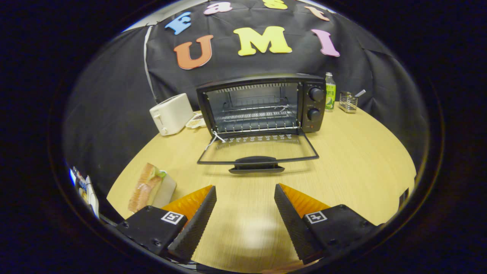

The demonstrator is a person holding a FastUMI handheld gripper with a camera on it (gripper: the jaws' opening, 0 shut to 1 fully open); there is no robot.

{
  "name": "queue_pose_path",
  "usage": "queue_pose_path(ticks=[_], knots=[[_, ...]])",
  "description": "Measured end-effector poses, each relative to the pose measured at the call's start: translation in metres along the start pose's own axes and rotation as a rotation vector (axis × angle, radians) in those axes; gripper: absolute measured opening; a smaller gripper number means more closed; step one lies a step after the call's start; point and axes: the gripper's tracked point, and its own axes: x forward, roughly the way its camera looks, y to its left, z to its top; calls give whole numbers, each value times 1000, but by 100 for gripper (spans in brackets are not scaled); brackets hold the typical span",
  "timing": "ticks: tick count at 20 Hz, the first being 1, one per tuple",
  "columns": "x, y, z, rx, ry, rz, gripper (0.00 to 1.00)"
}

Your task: Open the toaster oven, put the food inside, and close the toaster oven door.

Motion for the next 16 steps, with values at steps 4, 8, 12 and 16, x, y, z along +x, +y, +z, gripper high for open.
queue_pose_path(ticks=[4, 8, 12, 16], knots=[[-25, 53, 18, -68, -4, 103, 100], [-27, 97, 23, -9, 28, 232, 100], [-5, 120, 11, 93, 119, 321, 100], [13, 143, -2, 180, 215, 445, 100]])
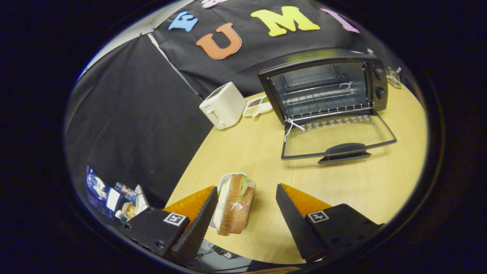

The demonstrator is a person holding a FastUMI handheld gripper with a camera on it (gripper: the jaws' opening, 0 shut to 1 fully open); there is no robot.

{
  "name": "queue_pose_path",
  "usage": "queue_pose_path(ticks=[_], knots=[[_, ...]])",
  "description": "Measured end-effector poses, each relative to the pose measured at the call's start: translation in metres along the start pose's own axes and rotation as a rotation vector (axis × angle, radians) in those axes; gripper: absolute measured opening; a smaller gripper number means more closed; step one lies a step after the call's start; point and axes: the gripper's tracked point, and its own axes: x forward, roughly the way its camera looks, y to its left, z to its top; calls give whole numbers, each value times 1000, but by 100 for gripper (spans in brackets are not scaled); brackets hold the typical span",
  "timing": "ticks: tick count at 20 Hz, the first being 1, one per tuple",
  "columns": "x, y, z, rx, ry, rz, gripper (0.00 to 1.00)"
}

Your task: Open the toaster oven, put the food inside, and close the toaster oven door.

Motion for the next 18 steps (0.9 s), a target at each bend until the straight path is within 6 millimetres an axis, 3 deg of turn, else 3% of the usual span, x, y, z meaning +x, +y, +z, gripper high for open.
queue_pose_path(ticks=[4, 14, 18], knots=[[8, 15, -8, 56, 93, 141, 90], [10, 32, -21, 28, 222, 250, 37], [1, 36, -13, 56, 190, 285, 33]])
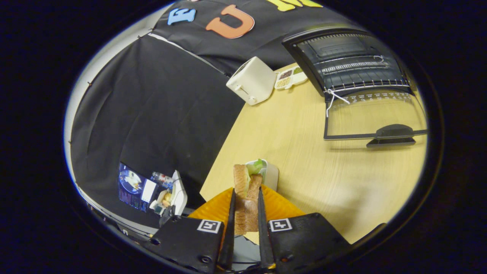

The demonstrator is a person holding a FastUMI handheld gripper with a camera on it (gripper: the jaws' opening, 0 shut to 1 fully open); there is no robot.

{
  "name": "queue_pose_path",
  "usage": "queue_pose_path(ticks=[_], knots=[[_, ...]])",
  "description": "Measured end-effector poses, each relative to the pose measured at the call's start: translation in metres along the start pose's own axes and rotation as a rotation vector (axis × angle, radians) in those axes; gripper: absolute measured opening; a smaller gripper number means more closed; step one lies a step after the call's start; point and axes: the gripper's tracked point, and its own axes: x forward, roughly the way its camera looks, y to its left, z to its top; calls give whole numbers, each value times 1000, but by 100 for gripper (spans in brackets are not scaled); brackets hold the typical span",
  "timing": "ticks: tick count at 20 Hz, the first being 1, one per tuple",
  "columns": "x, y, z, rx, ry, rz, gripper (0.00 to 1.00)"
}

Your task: Open the toaster oven, put the food inside, and close the toaster oven door.

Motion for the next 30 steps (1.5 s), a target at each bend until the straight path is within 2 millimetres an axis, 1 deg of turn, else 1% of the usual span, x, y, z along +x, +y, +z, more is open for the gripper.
queue_pose_path(ticks=[5, 8, 10, 12, 15, 20, 22, 24, 26, 30], knots=[[-27, 7, 21, 0, -84, 25, 33], [-35, -7, 31, 24, -113, 2, 33], [-47, -12, 43, 50, -171, 12, 32], [-59, -27, 60, 50, -245, -15, 32], [-72, -38, 79, 85, -329, 3, 33], [-99, -64, 116, 245, -596, 82, 32], [-106, -84, 126, 305, -700, 70, 32], [-115, -98, 136, 362, -787, 59, 32], [-117, -105, 145, 387, -835, 41, 32], [-113, -127, 171, 445, -929, -19, 32]])
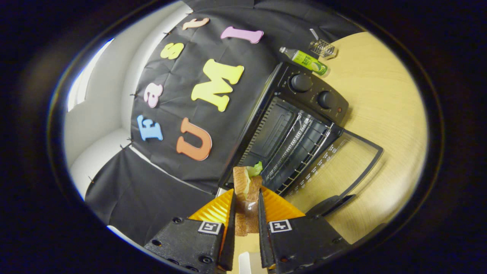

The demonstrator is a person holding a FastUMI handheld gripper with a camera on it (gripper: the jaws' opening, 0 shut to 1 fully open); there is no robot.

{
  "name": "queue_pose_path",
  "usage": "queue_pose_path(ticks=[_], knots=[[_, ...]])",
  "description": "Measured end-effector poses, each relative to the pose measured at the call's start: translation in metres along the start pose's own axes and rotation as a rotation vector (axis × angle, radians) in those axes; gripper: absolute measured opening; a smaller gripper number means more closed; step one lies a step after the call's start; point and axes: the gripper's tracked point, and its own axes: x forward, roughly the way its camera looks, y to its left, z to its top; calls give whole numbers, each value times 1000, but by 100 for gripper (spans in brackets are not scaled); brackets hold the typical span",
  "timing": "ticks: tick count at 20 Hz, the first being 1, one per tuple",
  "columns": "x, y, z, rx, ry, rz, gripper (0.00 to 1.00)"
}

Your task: Open the toaster oven, put the food inside, and close the toaster oven door.

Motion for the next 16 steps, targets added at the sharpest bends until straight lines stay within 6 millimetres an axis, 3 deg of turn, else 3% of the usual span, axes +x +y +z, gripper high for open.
queue_pose_path(ticks=[10, 16], knots=[[82, -16, 54, 222, -155, -62, 32], [129, -43, 72, 224, -170, -123, 32]])
